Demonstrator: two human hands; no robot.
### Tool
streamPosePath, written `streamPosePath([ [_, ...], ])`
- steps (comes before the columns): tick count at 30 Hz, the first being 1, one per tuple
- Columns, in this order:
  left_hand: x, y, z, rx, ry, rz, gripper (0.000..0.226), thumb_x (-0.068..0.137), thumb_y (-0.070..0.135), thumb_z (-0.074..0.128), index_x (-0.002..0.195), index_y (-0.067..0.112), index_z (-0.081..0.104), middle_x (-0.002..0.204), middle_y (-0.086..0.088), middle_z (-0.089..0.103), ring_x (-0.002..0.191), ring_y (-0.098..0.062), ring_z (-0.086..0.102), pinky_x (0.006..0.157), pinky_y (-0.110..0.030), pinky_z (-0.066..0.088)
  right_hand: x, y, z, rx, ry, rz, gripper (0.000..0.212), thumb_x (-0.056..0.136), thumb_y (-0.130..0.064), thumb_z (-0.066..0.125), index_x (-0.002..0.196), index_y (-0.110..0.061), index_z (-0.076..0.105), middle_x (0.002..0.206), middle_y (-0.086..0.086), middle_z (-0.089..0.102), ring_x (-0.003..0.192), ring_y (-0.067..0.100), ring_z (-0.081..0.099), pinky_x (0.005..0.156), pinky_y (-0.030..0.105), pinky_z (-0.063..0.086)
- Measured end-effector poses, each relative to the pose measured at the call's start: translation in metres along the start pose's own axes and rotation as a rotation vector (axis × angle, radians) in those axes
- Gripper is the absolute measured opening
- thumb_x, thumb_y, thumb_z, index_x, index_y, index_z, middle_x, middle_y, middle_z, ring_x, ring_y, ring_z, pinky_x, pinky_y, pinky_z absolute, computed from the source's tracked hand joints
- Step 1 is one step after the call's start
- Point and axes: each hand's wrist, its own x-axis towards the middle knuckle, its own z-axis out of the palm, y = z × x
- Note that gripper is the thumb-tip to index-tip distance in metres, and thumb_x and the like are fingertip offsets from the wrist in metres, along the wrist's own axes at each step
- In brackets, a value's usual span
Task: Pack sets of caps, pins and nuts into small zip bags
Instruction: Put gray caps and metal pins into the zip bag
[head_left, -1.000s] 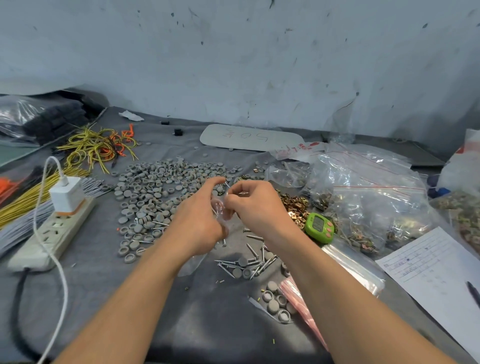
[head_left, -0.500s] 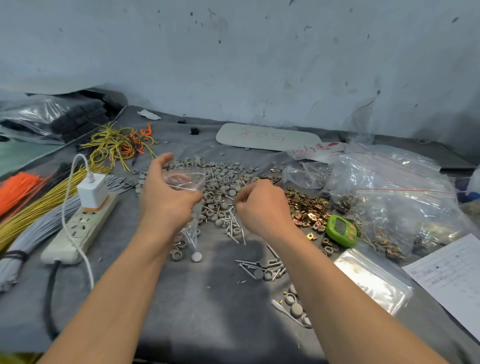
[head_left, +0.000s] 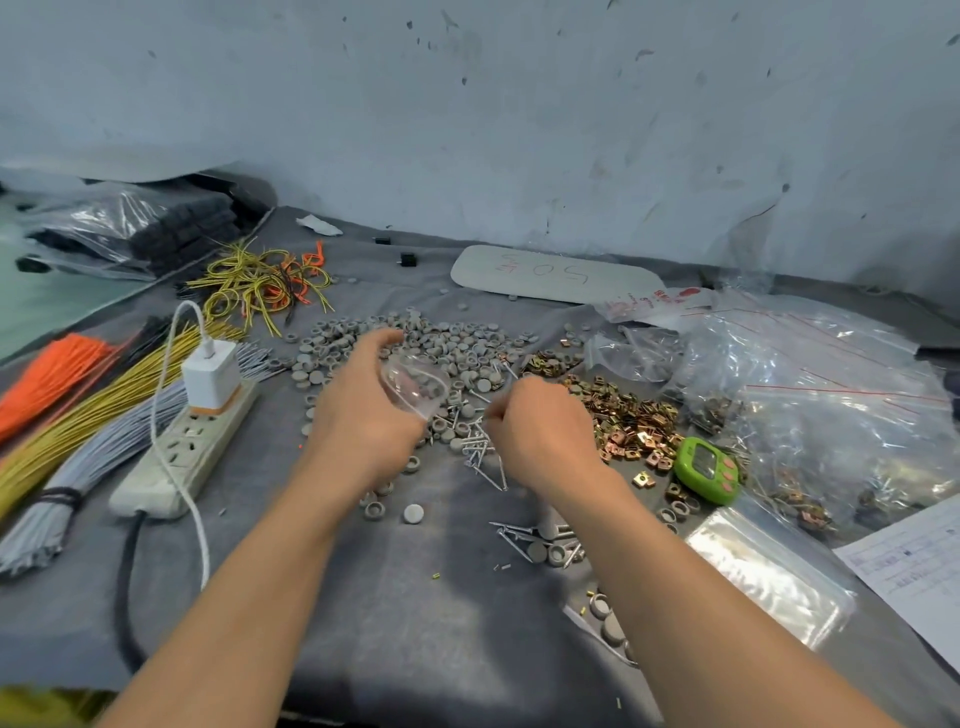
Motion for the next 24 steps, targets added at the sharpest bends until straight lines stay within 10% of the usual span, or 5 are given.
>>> streamPosePath([
  [6, -0.007, 0.007, 0.018, 0.122, -0.172, 0.036, 0.091, 0.074, 0.000, 0.075, 0.147, 0.041, 0.040, 0.098, 0.011, 0.065, 0.083, -0.014, 0.063, 0.066, -0.030, 0.043, -0.004, 0.000, -0.017, 0.710, 0.104, -0.089, 0.003, 0.081, -0.032, 0.085, 0.082, -0.030, 0.084, 0.066, -0.017, 0.073, 0.063, -0.006, 0.065, 0.053, 0.009, 0.043],
  [19, 0.002, -0.005, 0.000, -0.386, -0.042, -0.089, 0.072, 0.075, 0.002, 0.084, 0.132, 0.036, 0.056, 0.100, -0.004, 0.076, 0.080, -0.010, 0.072, 0.070, -0.033, 0.060, 0.006, -0.002, -0.008, 0.792, 0.246, 0.010, 0.019, 0.095, -0.020, 0.071, 0.082, -0.031, 0.081, 0.083, -0.017, 0.077, 0.051, -0.006, 0.063, 0.045, 0.007, 0.042],
  [24, 0.016, -0.021, -0.026, -0.524, 0.250, -0.082, 0.077, 0.071, 0.001, 0.085, 0.132, 0.039, 0.056, 0.110, 0.005, 0.070, 0.085, -0.002, 0.071, 0.077, -0.028, 0.056, 0.019, -0.012, 0.027, 0.309, -0.092, -0.063, 0.040, 0.096, -0.006, 0.059, 0.124, -0.030, 0.074, 0.130, 0.001, 0.072, 0.119, 0.021, 0.067, 0.105, 0.038, 0.054],
])
